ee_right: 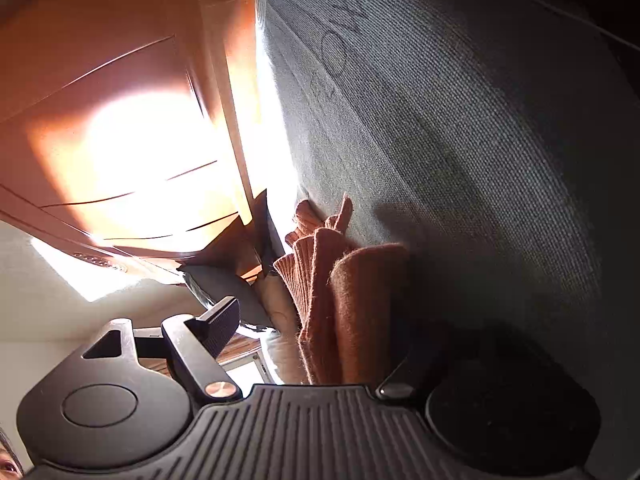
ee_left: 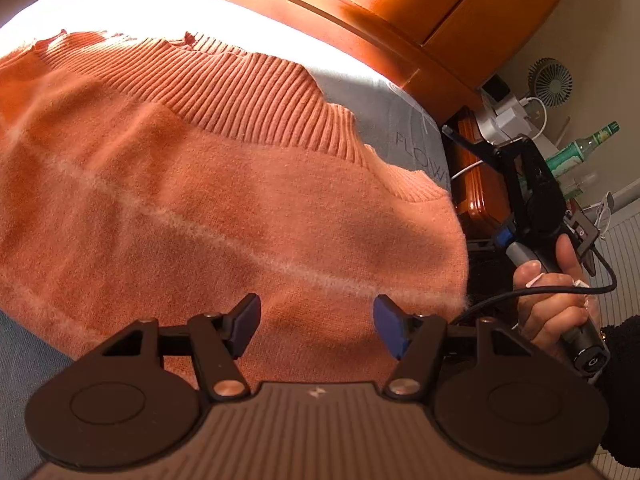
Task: Fold clothes
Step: 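Withdraw both open grippers up from the folded orange sweater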
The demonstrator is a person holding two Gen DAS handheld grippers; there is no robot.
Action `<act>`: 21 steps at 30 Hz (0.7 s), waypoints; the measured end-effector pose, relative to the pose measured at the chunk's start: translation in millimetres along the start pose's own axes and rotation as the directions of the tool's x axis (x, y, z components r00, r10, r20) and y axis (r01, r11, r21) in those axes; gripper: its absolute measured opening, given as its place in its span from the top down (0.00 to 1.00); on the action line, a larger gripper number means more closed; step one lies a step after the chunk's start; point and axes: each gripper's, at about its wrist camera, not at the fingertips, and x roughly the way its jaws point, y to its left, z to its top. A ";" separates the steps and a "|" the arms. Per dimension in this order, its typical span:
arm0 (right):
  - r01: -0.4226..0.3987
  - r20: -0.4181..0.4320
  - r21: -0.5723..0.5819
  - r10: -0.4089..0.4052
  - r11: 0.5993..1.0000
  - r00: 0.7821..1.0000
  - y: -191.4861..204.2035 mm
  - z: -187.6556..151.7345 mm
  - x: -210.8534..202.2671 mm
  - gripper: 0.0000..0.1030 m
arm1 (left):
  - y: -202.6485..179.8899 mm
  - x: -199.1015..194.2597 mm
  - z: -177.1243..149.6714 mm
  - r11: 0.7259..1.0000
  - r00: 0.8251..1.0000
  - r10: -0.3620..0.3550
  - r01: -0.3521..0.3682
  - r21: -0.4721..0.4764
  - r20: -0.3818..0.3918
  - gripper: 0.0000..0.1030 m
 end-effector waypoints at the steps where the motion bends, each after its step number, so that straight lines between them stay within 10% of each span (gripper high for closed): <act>1: 0.007 0.006 -0.004 -0.007 1.000 1.000 3.1 2.1 2.8 0.19 | -1.3 1.8 1.0 1.000 1.000 -0.001 0.001 0.005 -0.005 0.39; 3: 0.038 0.013 -0.033 -0.037 0.999 0.999 12.0 5.1 7.3 0.23 | -4.0 5.5 2.9 1.000 1.000 -0.001 0.002 0.014 -0.014 0.39; 7: 0.179 -0.004 -0.167 -0.182 0.970 0.983 37.8 1.2 2.6 0.76 | -9.3 12.8 6.8 0.999 0.999 -0.003 0.004 0.032 -0.032 0.39; 13: 0.248 0.004 -0.481 -0.281 0.841 0.960 94.6 -24.6 -6.9 0.81 | -18.7 24.5 9.1 0.996 0.998 0.009 -0.003 0.087 -0.069 0.33; 21: 0.324 0.066 -0.803 -0.466 0.500 0.882 138.3 -65.2 14.4 0.75 | -32.3 40.6 9.8 0.983 0.991 0.040 -0.016 0.181 -0.125 0.25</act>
